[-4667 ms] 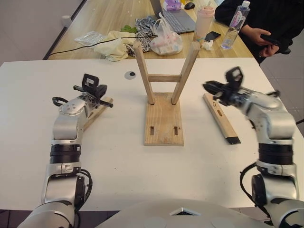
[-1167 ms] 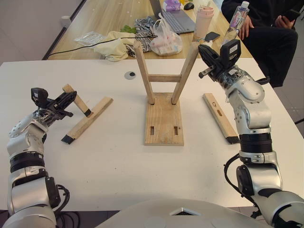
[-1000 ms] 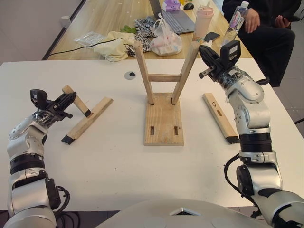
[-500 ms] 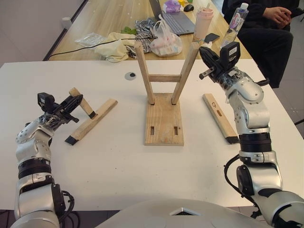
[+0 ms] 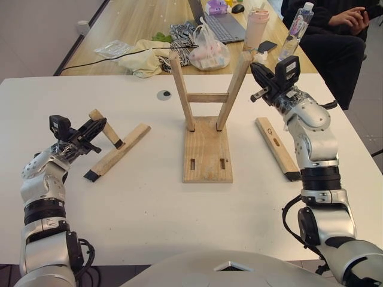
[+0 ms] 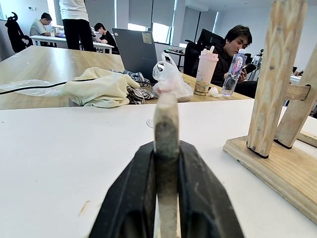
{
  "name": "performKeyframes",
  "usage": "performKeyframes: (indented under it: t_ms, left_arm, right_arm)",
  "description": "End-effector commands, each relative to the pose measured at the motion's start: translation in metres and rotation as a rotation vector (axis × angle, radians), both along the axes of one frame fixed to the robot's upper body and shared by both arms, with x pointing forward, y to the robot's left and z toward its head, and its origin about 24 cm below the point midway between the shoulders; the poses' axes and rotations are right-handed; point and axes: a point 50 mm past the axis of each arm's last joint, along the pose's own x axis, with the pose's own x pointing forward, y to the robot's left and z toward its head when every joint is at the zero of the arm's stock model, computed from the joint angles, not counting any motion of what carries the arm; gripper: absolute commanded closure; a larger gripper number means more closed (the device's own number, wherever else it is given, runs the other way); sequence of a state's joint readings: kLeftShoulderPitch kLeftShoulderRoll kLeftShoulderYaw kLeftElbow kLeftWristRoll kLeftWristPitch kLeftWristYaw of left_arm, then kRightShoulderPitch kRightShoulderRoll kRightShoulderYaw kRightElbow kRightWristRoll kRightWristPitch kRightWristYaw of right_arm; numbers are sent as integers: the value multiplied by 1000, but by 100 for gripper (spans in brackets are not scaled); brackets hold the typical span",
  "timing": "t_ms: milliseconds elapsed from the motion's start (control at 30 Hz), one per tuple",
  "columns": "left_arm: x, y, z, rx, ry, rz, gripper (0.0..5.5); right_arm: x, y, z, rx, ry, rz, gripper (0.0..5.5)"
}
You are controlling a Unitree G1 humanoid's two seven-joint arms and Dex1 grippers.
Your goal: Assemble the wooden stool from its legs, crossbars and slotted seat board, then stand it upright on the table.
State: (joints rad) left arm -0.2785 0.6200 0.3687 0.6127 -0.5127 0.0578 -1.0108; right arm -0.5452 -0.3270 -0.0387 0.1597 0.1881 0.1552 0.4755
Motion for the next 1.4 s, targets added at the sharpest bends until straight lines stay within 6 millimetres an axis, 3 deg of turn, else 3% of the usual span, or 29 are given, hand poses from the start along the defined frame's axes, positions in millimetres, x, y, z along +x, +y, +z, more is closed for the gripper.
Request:
performKeyframes:
  t_ms: [33, 467, 800, 1033, 1233, 1400]
  left_arm:
    - [0, -1, -1, -8, 8, -3, 514]
    - [1, -3, 10, -36, -6, -25, 514]
    - [-7, -3, -10, 26, 62, -16, 514]
    - [-21, -15, -56, -33, 152, 13, 514]
    - [-78, -50, -136, 28, 410, -23, 514]
    - [-94, -63, -155, 25, 459, -1, 514]
  right_arm:
    - [3, 0, 6, -6, -21, 1, 550]
    - [1, -1, 3, -7, -15, 0, 550]
    - [0, 1, 2, -14, -8, 10, 550]
    - [0, 3, 1, -26, -5, 30, 550]
    - [-2, 4, -5, -35, 12, 37, 550]
    - [-3, 2, -6, -43, 15, 33, 550]
